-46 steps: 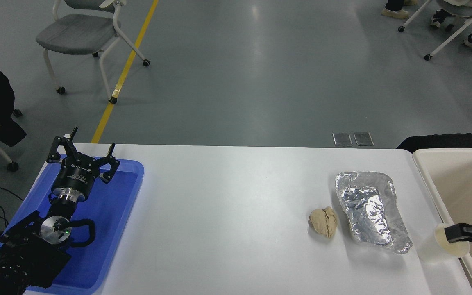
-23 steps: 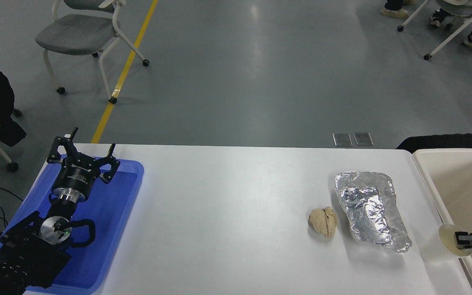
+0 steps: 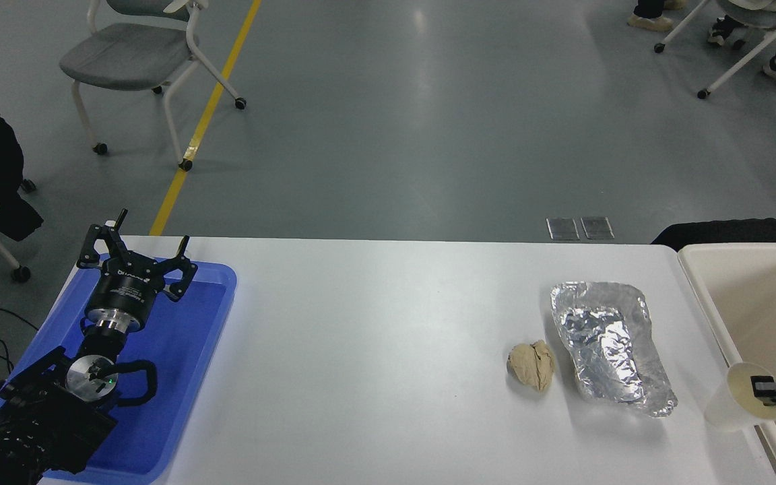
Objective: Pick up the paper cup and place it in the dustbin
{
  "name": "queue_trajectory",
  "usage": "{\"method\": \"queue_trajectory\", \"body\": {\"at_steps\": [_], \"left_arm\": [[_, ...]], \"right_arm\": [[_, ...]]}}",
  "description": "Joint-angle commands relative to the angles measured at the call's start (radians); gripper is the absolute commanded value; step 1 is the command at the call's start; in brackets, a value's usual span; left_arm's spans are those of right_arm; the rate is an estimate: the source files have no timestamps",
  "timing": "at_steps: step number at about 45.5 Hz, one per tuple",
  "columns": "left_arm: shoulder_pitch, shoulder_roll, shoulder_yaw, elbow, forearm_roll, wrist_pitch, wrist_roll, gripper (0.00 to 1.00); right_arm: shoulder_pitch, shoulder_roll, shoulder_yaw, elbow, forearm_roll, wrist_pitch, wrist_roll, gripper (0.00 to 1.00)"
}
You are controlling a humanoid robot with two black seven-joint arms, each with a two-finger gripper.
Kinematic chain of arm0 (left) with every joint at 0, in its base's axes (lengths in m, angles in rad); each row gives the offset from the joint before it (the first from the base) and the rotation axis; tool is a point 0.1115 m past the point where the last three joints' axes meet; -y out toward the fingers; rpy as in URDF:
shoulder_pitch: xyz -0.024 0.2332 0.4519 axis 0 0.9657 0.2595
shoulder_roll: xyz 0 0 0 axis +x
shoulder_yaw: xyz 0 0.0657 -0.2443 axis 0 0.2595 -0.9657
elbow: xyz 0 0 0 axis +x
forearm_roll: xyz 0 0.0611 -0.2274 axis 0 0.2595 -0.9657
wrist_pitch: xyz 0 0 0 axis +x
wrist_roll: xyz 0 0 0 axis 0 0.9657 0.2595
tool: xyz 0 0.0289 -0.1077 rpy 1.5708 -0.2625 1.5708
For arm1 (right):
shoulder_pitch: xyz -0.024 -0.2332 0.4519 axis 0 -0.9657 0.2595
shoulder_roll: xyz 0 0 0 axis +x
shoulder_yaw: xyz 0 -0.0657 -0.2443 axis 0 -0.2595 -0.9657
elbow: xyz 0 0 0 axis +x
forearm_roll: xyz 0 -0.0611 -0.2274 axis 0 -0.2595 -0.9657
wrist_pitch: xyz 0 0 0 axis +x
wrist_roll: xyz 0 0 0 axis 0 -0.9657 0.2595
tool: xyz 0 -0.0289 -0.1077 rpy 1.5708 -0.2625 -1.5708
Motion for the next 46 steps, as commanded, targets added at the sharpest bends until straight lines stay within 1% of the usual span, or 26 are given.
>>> {"method": "queue_trajectory", "body": {"at_steps": [1, 6, 10, 19, 24, 34, 37, 41, 46], "left_arm": [[0.000, -0.002, 0.000, 0.003, 0.000, 0.000, 0.000, 1.00], [0.000, -0.002, 0.000, 0.003, 0.000, 0.000, 0.000, 1.00], [0.000, -0.002, 0.000, -0.001, 0.000, 0.000, 0.000, 1.00], [0.000, -0.002, 0.000, 0.003, 0.000, 0.000, 0.000, 1.00], [0.000, -0.002, 0.000, 0.000, 0.000, 0.000, 0.000, 1.00], [0.000, 0.000, 0.000, 0.000, 0.000, 0.000, 0.000, 1.00], [0.001, 0.001, -0.002, 0.003, 0.000, 0.000, 0.000, 1.00], [0.001, 0.001, 0.000, 0.000, 0.000, 0.000, 0.000, 1.00], [0.001, 0.001, 0.000, 0.003, 0.000, 0.000, 0.000, 1.00]], "right_arm": [[0.355, -0.091, -0.104, 0.106, 0.002, 0.211, -0.006, 0.00], [0.516, -0.085, -0.173, 0.108, 0.007, 0.264, -0.008, 0.00], [0.616, -0.064, -0.226, 0.108, 0.022, 0.300, -0.017, 0.00], [0.791, -0.010, -0.352, 0.111, 0.061, 0.304, -0.032, 0.00], [0.870, 0.018, -0.400, 0.124, 0.071, 0.304, -0.034, 0.00], [0.949, 0.056, -0.420, 0.132, 0.070, 0.304, -0.035, 0.00], [0.963, 0.065, -0.418, 0.132, 0.070, 0.304, -0.046, 0.00], [0.966, 0.067, -0.418, 0.129, 0.070, 0.304, -0.055, 0.00], [0.952, 0.062, -0.423, 0.115, 0.061, 0.304, -0.055, 0.00]]}}
